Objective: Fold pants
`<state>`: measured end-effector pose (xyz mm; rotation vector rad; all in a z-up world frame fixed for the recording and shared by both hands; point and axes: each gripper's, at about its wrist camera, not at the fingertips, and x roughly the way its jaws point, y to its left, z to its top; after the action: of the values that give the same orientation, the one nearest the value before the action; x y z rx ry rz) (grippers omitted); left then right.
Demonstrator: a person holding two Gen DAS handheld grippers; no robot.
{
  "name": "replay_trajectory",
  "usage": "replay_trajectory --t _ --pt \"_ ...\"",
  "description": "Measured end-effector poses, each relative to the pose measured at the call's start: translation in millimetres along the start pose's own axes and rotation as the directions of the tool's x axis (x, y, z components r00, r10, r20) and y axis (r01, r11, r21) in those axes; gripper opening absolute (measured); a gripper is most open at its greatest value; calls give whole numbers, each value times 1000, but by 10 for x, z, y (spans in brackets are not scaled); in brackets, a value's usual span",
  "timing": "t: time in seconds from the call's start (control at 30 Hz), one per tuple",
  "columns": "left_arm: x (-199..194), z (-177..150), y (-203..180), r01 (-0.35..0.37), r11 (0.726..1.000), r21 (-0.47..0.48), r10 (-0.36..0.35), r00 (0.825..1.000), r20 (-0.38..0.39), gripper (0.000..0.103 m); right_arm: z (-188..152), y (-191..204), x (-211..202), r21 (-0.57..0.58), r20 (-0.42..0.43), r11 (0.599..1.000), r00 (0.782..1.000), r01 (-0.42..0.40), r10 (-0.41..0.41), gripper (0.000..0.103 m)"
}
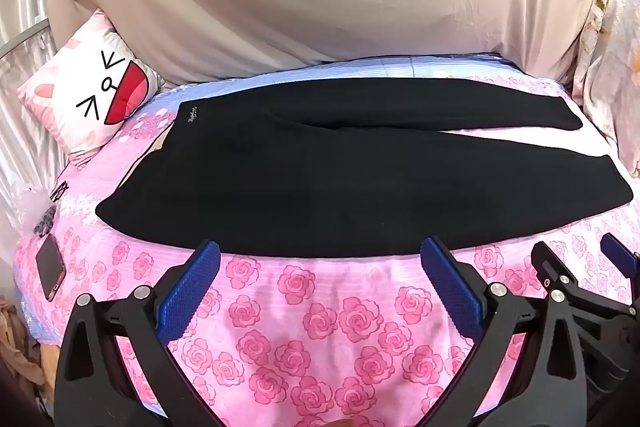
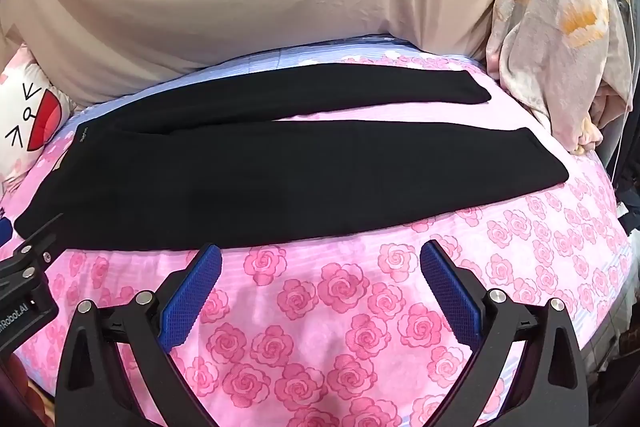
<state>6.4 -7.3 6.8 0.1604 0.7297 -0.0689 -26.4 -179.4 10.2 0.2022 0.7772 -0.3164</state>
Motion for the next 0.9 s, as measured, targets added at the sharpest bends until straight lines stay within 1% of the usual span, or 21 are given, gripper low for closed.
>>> replay_trajectory --t 0.13,0.23,0.43,0.6,0.8,0.83,0.87,0.9 --pt "-2 0 5 -1 1000 -2 1 1000 0 98 8 52 38 -3 1 1000 1000 4 -4 98" --pt "21 -9 5 -2 1000 -6 2 1000 -3 98 84 25 59 5 -6 1000 1000 3 -3 98" --pt "62 -36 6 -2 1000 -4 2 1000 -8 98 10 16 55 1 9 1000 1000 0 0 98" --pt "83 -35 16 -3 1000 0 3 1000 -7 98 34 27 53 -5 10 1000 1000 0 0 98" --pt "156 -7 58 -14 1000 -15 14 1000 -14 98 87 80 23 -31 74 999 997 13 -10 98" --pt "175 -1 71 -16 1000 -21 16 1000 -16 98 107 87 0 -35 109 999 994 15 -11 98" --pt "189 4 77 -18 1000 -23 18 1000 -18 98 120 94 -13 -34 127 999 992 11 -6 98" --pt "204 8 86 -20 999 -27 19 1000 -20 98 132 106 0 -36 113 999 994 8 -4 98"
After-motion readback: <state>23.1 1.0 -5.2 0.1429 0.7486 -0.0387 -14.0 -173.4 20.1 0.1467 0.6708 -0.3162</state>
